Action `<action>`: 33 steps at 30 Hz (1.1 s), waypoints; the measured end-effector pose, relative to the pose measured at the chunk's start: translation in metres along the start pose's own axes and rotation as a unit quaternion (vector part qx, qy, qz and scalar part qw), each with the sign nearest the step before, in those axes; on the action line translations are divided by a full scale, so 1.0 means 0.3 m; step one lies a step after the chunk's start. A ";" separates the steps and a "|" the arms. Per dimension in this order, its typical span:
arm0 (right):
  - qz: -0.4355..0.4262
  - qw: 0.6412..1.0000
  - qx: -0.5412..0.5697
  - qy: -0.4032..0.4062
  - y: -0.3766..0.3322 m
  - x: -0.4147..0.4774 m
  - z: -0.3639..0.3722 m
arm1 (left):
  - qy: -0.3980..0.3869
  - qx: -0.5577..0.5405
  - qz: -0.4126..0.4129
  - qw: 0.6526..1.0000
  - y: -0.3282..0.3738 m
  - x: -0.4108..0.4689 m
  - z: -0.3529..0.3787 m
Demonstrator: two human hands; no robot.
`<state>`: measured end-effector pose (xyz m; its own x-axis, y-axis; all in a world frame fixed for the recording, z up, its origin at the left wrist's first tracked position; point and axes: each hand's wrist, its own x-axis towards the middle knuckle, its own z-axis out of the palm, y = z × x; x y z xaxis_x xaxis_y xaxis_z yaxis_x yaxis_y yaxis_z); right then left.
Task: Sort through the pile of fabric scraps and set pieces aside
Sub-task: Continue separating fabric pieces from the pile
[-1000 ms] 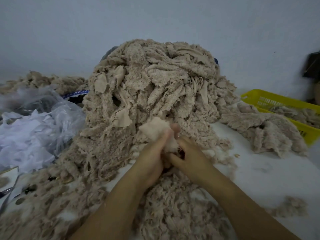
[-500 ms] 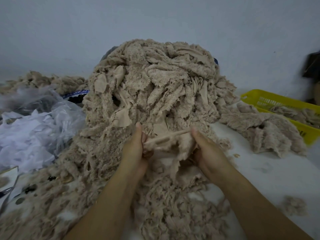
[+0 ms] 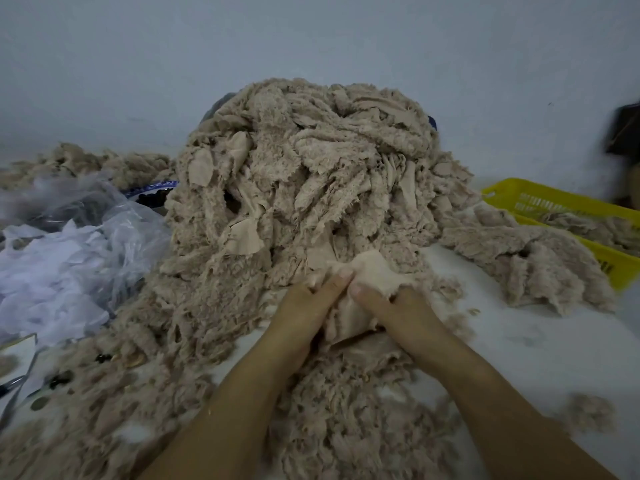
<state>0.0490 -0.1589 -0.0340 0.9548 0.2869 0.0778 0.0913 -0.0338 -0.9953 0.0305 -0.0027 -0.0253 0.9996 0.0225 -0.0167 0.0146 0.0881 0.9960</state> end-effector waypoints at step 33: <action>-0.036 0.990 0.105 0.088 -0.001 0.031 -0.026 | -0.069 0.030 0.024 0.997 -0.020 0.004 0.008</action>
<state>0.0599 -0.1637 -0.0326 0.9840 0.1103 0.1396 0.1176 0.1857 -0.9755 0.0316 -0.0055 -0.0311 0.9928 -0.1132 0.0395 -0.0362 0.0314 0.9989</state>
